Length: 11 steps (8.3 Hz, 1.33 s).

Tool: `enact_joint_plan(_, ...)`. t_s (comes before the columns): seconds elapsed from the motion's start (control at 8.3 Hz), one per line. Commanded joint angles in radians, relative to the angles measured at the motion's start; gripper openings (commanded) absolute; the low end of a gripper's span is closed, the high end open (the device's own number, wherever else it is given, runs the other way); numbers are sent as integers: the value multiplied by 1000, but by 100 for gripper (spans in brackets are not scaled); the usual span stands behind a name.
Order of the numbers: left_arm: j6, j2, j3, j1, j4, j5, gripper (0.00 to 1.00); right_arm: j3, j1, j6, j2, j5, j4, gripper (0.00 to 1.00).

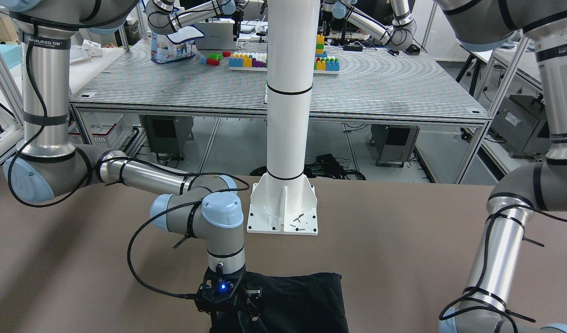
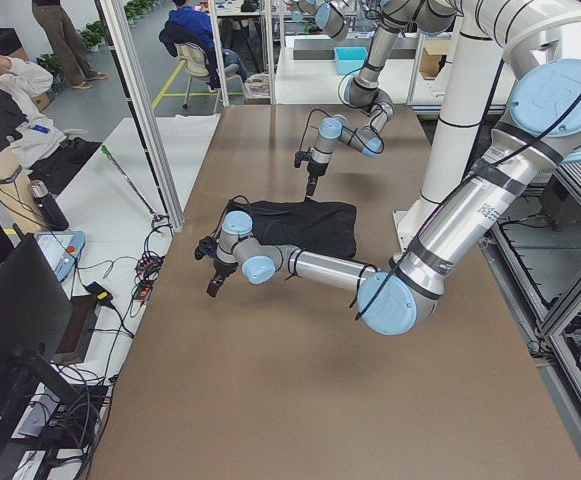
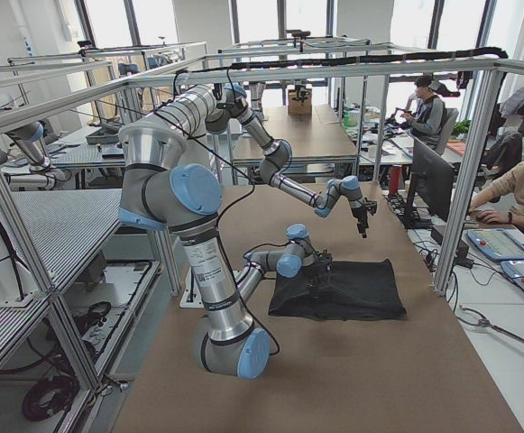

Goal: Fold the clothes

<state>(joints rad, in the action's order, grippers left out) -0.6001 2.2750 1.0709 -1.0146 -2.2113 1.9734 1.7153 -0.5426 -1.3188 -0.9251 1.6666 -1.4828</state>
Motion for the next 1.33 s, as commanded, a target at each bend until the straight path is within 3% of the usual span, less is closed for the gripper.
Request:
enact_joint_plan(0.0,-3,-2,4,4,1,1,100,-135,4,20,106,-1,-8,55)
enact_joint_plan(0.12,-3,-2,4,4,1,1,100,-134,6,23,101,1,-8,39)
enact_joint_plan(0.36,-3,-2,4,4,-1,1,100,-135,6,41,97,1,-10,31)
enact_joint_plan(0.48,-3,-2,4,4,1,1,100,-134,6,43,92,1,-10,20)
enact_joint_plan(0.72,-3,-2,3,4,1,-1,100,-135,6,43,86,1,-8,17)
enact_joint_plan(0.84,-3,-2,3,4,1,-1,100,-134,6,41,86,1,-8,12)
enact_joint_plan(0.96,-3,-2,3,5,1,1,100,-134,6,39,86,1,-8,0)
enact_joint_plan(1.2,-3,-2,4,5,1,1,100,-109,6,38,60,4,-10,0)
